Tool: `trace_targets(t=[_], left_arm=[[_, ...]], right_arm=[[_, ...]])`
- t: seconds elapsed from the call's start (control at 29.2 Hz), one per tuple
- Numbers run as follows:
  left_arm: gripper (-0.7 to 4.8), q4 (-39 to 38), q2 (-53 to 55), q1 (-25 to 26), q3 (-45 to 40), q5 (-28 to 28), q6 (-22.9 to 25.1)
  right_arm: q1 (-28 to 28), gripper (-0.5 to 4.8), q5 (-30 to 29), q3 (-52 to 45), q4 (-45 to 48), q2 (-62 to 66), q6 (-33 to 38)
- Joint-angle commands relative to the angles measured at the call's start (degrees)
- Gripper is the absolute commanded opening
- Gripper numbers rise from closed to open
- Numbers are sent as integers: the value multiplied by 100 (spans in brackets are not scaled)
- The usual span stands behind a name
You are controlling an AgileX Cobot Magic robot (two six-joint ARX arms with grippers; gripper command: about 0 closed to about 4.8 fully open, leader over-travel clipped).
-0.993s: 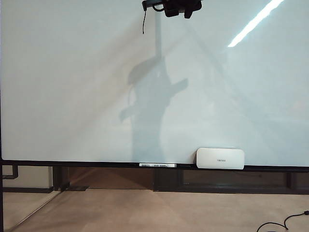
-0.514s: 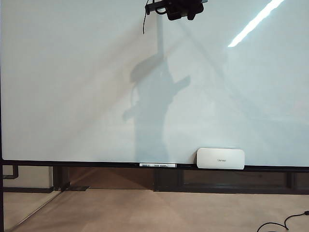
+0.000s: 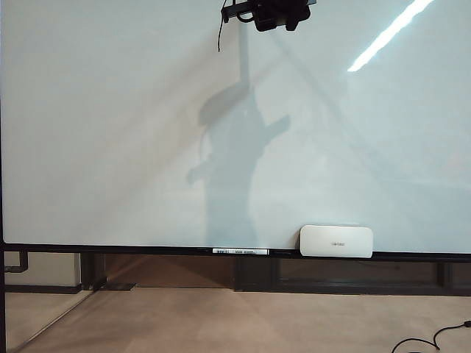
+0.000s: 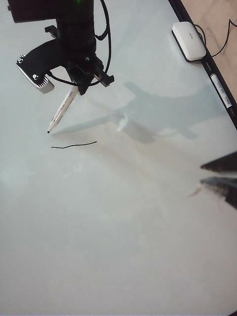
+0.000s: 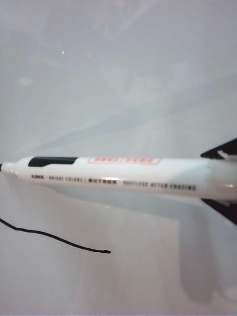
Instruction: Reach to the right to find the marker pen, pick it up, and write the number 18 on the whiteboard.
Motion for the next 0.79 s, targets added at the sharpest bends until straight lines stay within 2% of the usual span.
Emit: trace_targets(t=[0.03,0.55,0.79], left_arm=[[21,31,0,-4,31,33,-11],[21,31,0,-4,31,33,-11],[21,31,0,-4,31,33,-11]], right_arm=[[-55,-4,-13,35,79,-28,31],[-157,-4,-162,35,35,-13,50],[-264,-4,-164,35,-417,13,339]])
